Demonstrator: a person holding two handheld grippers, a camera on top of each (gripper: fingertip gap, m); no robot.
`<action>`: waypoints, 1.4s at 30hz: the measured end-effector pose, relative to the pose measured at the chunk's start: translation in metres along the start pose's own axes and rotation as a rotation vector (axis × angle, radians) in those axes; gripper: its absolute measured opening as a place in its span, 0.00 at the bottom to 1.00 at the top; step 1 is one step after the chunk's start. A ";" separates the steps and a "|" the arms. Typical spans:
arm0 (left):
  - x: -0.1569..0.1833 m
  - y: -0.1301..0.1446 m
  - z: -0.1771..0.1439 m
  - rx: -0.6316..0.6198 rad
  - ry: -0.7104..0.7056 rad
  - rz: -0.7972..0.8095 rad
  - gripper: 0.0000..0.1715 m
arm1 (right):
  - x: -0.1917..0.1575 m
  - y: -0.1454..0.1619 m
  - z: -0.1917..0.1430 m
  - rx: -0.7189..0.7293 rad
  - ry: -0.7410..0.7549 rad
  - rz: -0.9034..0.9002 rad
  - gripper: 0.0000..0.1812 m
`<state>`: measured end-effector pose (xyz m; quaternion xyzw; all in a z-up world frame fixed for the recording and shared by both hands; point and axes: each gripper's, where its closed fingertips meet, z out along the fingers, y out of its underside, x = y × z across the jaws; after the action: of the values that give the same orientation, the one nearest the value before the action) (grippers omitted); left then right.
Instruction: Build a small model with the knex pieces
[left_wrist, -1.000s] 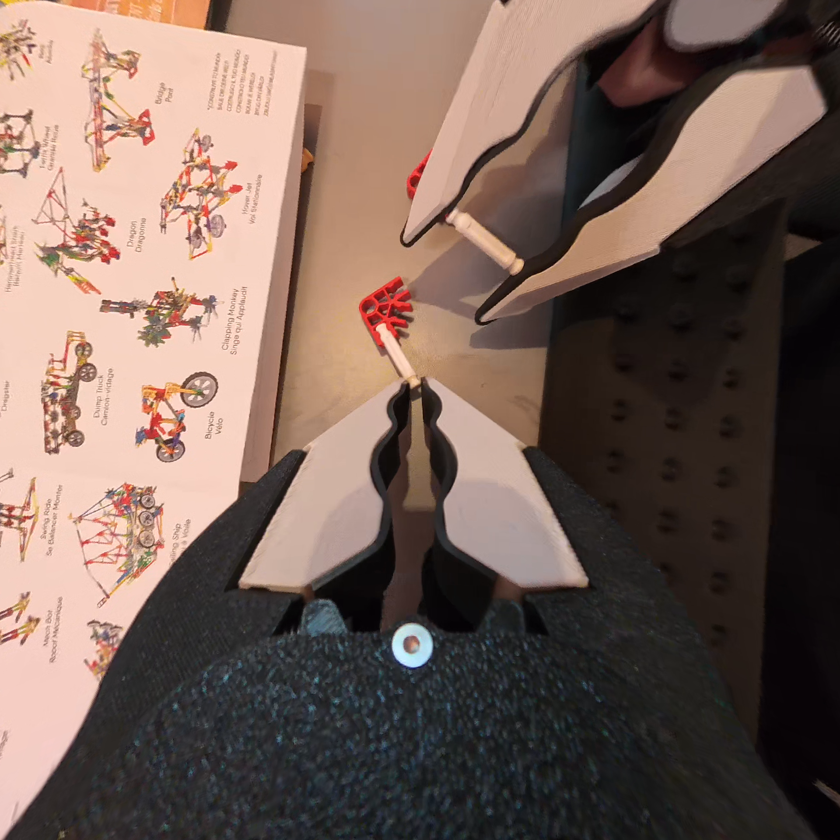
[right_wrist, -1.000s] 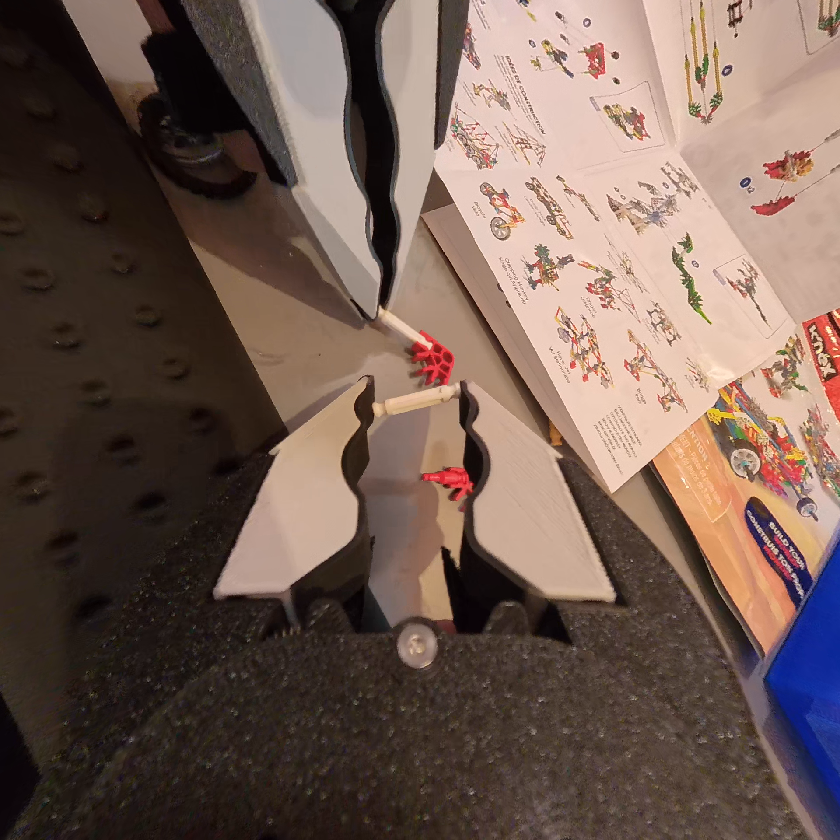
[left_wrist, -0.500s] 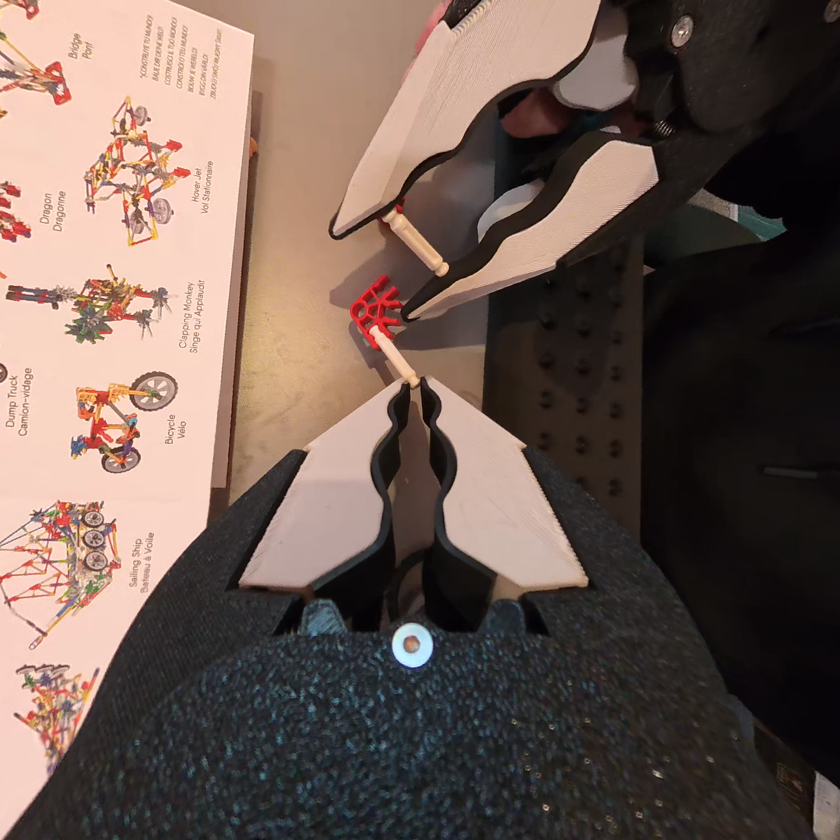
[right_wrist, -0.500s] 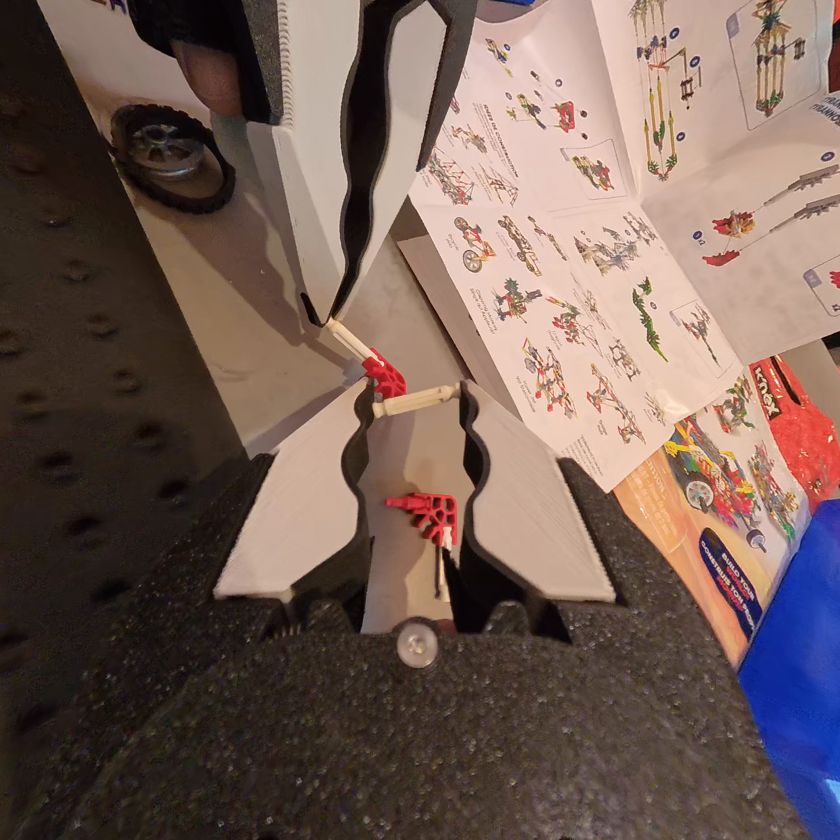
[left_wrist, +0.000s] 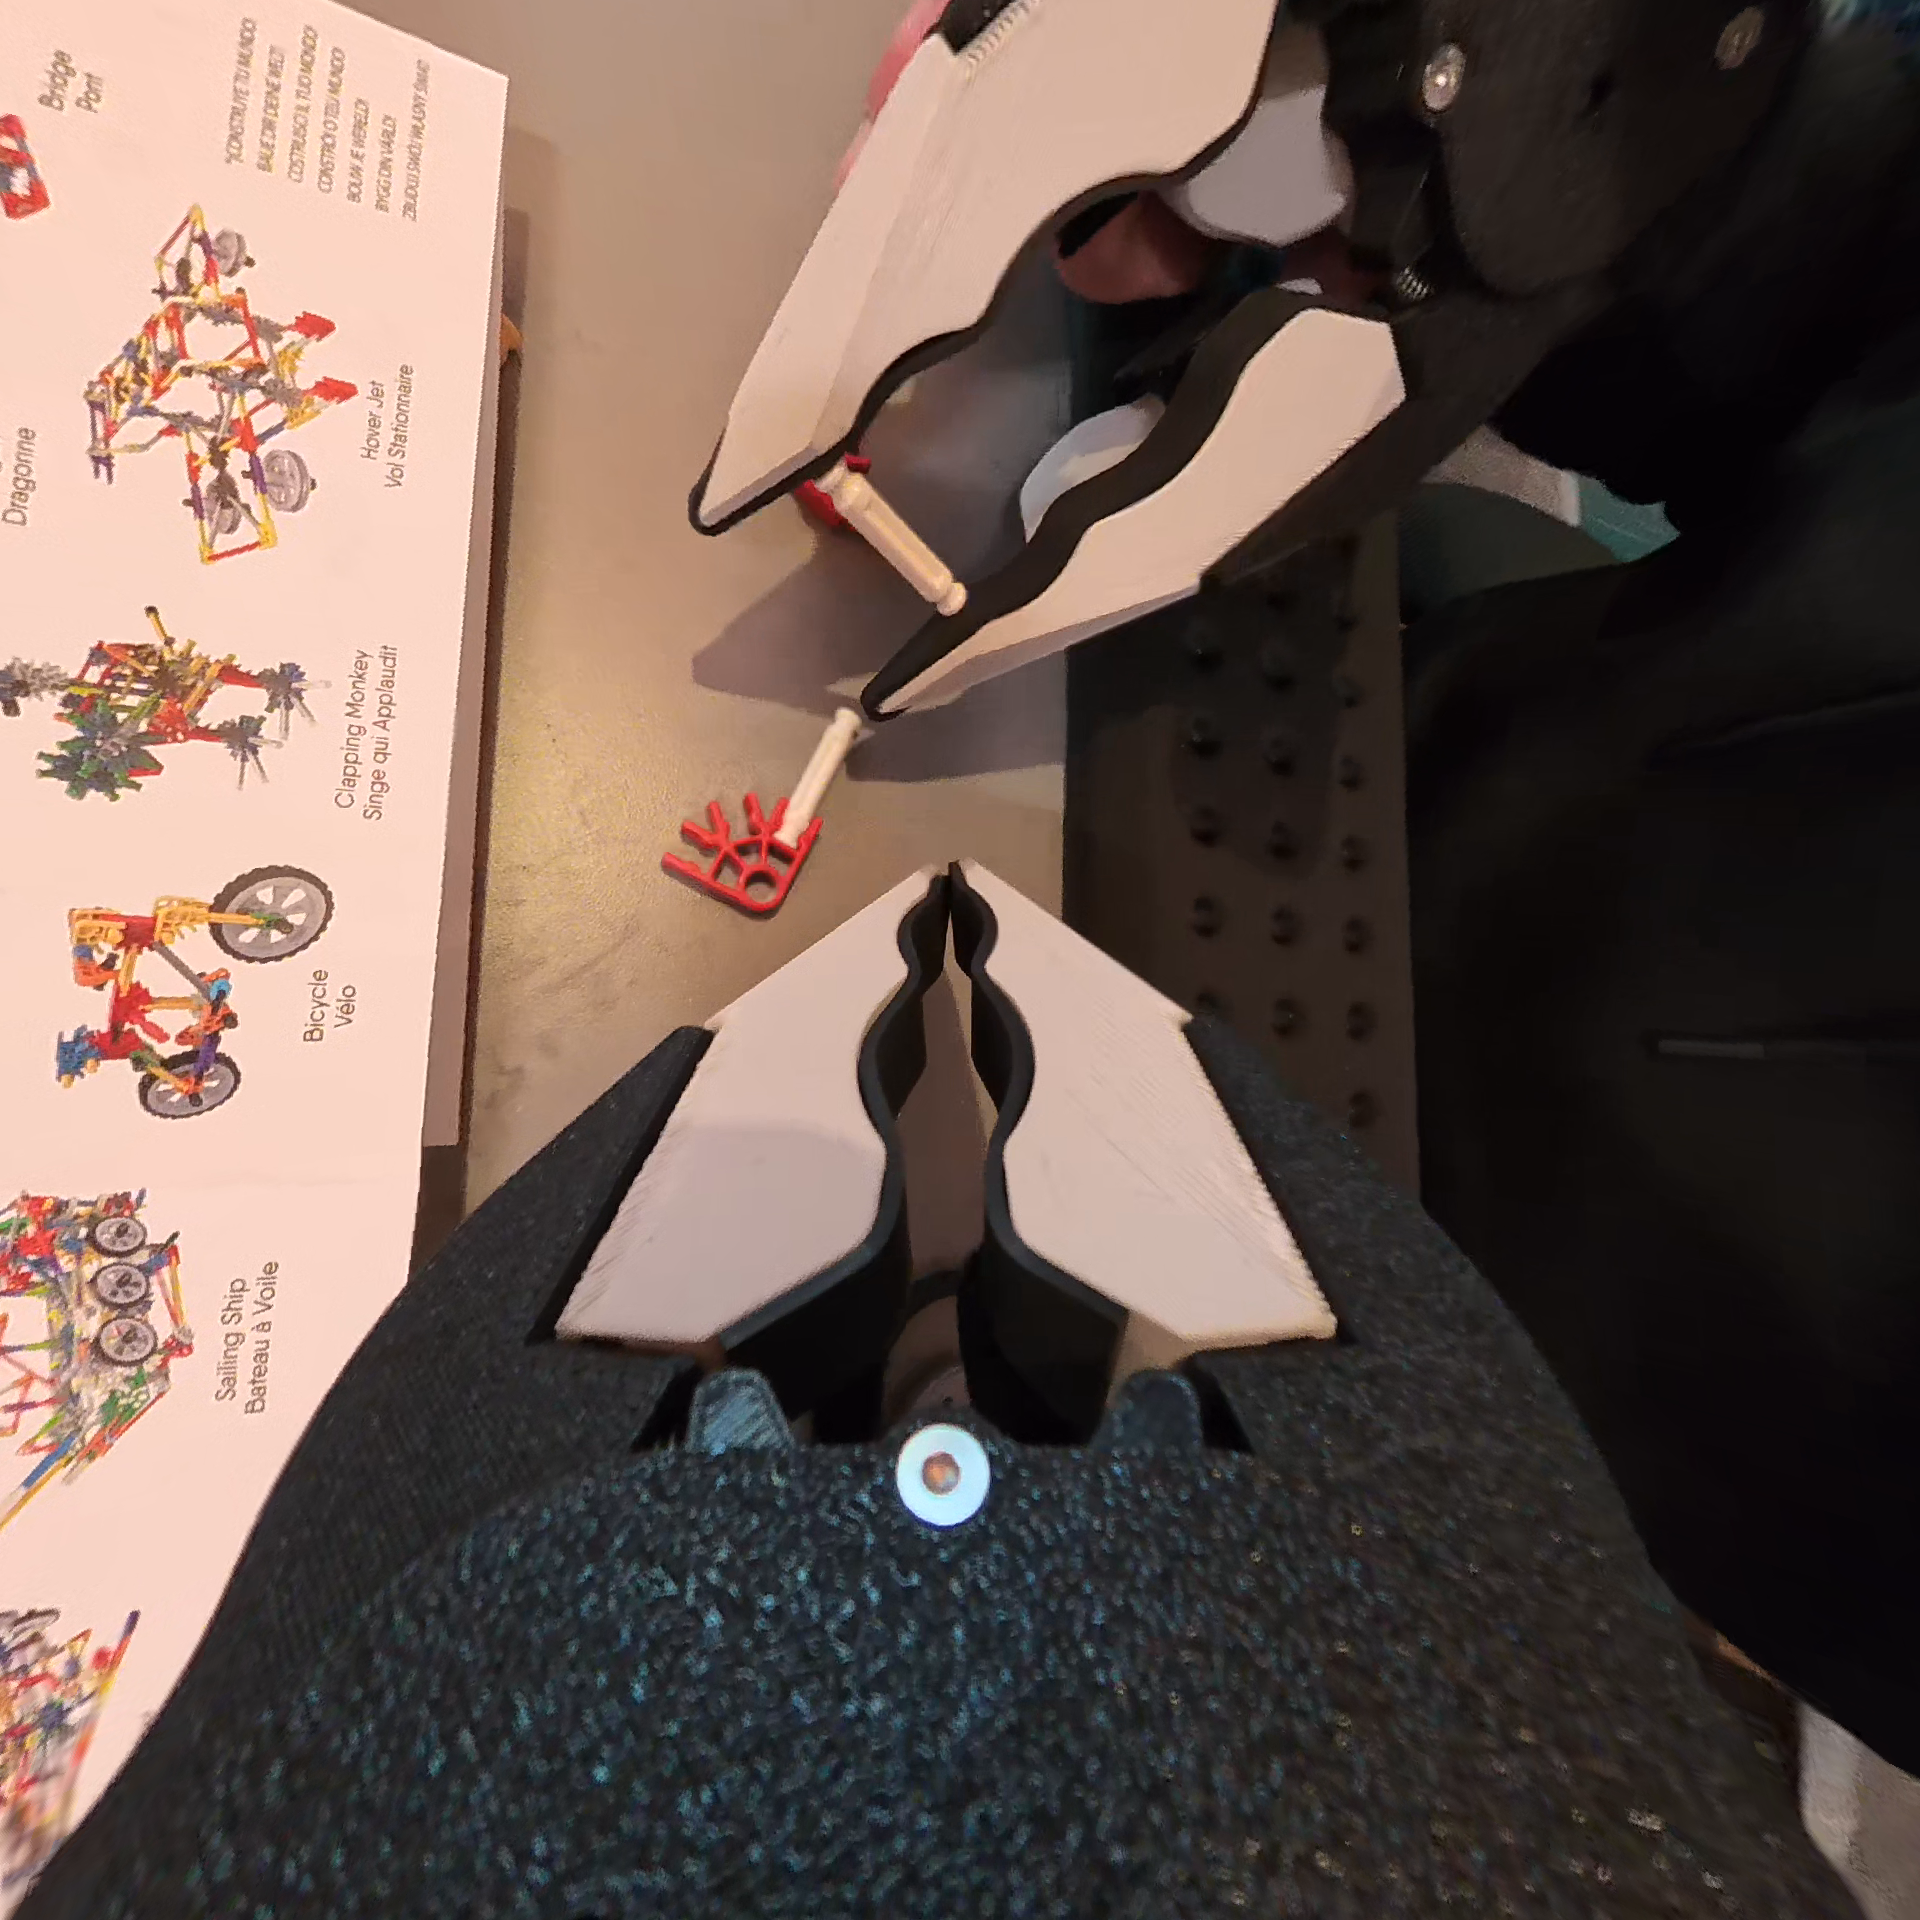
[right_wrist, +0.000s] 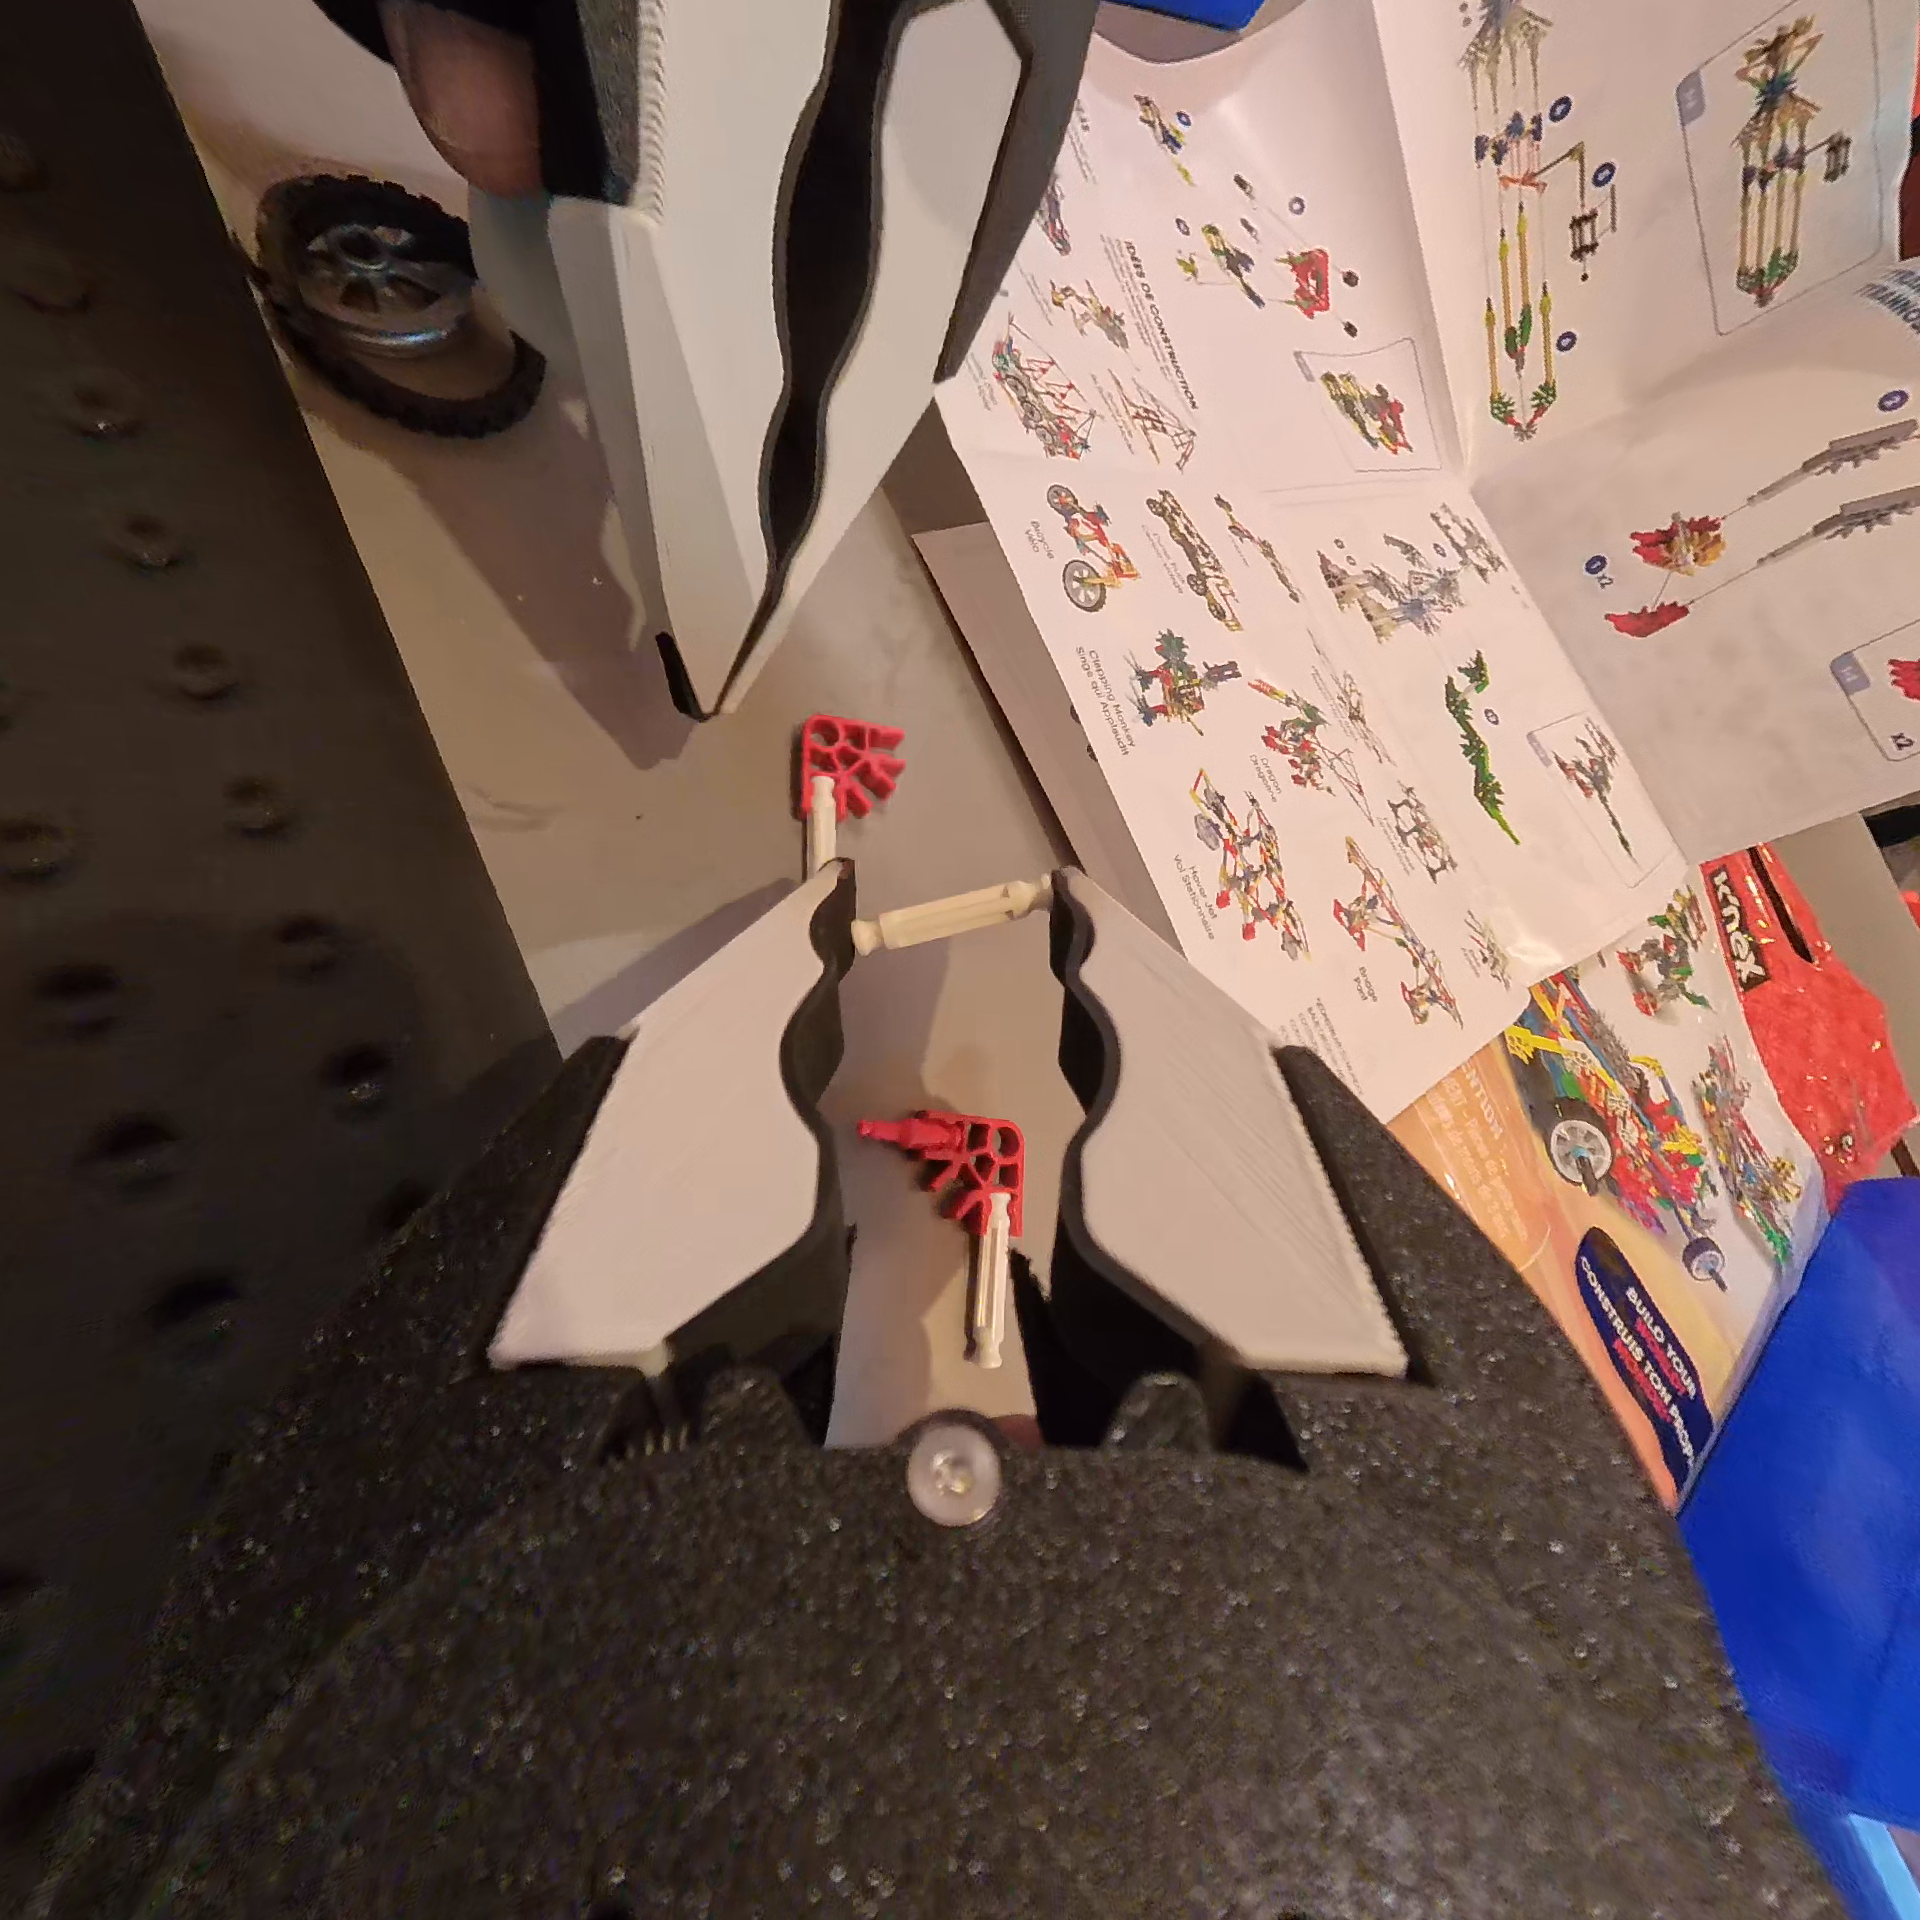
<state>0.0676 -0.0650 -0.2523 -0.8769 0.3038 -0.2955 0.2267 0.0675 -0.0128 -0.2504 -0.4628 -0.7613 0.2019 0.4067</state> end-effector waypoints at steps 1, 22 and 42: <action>-0.005 0.002 0.000 -0.012 -0.047 0.027 0.00 | 0.000 0.001 0.000 -0.004 0.000 -0.001 0.20; -0.029 -0.014 0.029 -0.181 -0.442 0.735 0.03 | 0.014 0.002 -0.005 0.066 0.022 0.100 0.20; 0.055 -0.085 -0.111 1.028 0.301 0.185 0.01 | 0.005 -0.055 -0.049 0.424 -0.258 0.390 0.20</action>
<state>0.0637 -0.0656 -0.1023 -0.5708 0.2250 -0.5070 0.6055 0.0760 -0.0386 -0.1812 -0.4755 -0.6443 0.4877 0.3478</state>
